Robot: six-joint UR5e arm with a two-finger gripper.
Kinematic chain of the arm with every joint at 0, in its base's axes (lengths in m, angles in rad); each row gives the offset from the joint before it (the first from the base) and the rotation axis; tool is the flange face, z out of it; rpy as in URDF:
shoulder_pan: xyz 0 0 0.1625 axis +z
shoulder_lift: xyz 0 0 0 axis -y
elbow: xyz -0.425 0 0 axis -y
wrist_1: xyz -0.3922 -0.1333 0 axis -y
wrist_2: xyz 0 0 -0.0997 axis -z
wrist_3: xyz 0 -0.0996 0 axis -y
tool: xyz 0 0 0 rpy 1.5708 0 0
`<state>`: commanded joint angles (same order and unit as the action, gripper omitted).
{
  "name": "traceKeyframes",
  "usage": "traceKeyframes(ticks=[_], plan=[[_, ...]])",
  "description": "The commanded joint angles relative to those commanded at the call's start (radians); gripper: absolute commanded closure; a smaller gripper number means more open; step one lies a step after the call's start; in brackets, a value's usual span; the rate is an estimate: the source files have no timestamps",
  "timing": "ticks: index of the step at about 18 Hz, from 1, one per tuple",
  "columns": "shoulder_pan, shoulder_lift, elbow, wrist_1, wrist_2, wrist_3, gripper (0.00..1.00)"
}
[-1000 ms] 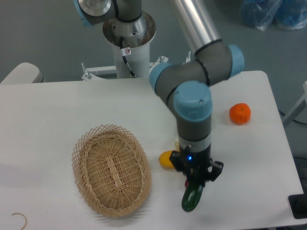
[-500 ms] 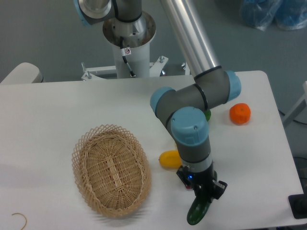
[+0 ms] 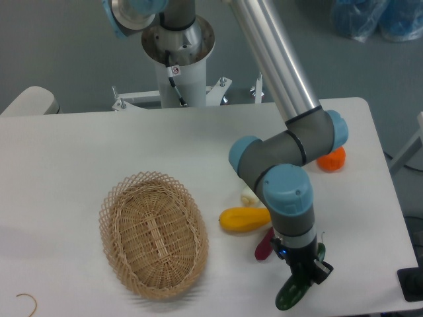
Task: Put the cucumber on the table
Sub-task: 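Move the gripper with the cucumber past the purple sweet potato, then lower the cucumber onto the table and open the gripper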
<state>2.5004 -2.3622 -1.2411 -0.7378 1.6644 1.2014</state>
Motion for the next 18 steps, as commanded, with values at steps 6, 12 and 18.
traceKeyframes(ticks=[6,12,18], plan=[[0.041,-0.011,-0.018,-0.002,0.006,-0.078,0.74],[0.052,0.001,-0.066,0.0,0.011,-0.123,0.74],[0.055,0.006,-0.086,0.0,0.012,-0.121,0.73]])
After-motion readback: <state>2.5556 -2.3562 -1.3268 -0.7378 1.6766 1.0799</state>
